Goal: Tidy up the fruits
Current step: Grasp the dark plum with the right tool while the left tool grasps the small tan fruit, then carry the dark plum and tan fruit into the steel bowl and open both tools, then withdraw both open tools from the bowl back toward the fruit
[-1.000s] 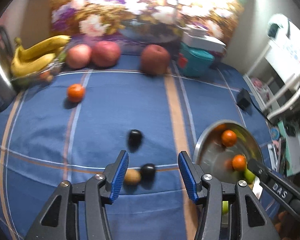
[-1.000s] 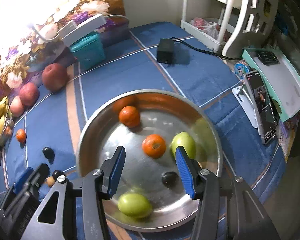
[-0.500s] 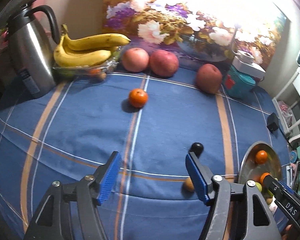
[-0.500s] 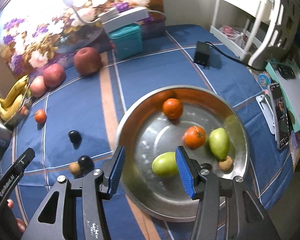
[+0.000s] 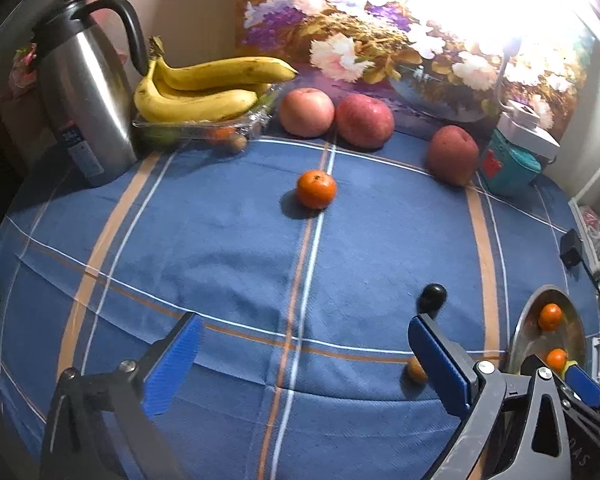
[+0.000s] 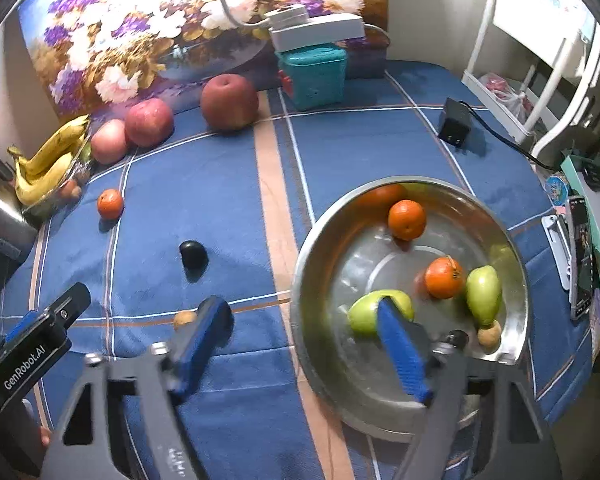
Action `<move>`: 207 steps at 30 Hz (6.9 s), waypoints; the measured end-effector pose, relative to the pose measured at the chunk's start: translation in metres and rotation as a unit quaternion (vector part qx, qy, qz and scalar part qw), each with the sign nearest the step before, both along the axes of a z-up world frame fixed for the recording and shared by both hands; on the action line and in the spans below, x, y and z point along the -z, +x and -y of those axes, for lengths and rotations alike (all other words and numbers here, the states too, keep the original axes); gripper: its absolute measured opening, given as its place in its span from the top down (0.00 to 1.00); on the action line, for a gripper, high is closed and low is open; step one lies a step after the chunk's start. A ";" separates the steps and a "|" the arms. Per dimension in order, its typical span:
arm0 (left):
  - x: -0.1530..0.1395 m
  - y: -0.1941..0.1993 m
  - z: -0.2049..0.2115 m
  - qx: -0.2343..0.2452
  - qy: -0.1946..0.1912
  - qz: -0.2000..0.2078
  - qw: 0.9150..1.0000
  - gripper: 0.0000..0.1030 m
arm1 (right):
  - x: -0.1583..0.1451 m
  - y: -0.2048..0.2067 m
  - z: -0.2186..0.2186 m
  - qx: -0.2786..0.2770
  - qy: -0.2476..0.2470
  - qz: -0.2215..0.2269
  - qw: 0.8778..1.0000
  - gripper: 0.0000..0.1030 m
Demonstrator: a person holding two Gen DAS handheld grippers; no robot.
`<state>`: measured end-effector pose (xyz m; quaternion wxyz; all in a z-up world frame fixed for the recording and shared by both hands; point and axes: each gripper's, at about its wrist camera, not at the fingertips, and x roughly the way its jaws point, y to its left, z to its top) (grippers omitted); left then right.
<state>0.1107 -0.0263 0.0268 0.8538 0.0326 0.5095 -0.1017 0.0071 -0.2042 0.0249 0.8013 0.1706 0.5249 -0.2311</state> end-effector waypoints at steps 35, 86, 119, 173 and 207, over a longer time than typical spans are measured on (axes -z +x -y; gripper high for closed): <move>0.006 0.011 -0.011 -0.022 0.017 0.022 0.999 0.00 | 0.022 0.026 -0.028 -0.042 0.042 0.035 0.998 0.12; 0.053 0.020 0.014 0.011 -0.082 -0.109 0.991 0.13 | 0.063 0.031 -0.007 -0.030 0.169 0.062 0.983 0.71; 0.071 -0.007 0.093 0.121 -0.077 -0.142 0.979 0.74 | 0.012 0.008 0.019 0.013 0.126 0.101 0.987 0.71; 0.023 -0.088 0.171 0.281 -0.058 -0.042 0.957 0.74 | 0.041 -0.059 0.109 0.173 0.129 0.043 0.976 0.70; 0.033 -0.029 0.099 0.098 -0.016 -0.067 0.993 0.21 | 0.034 -0.046 0.095 0.143 0.104 0.023 0.984 0.34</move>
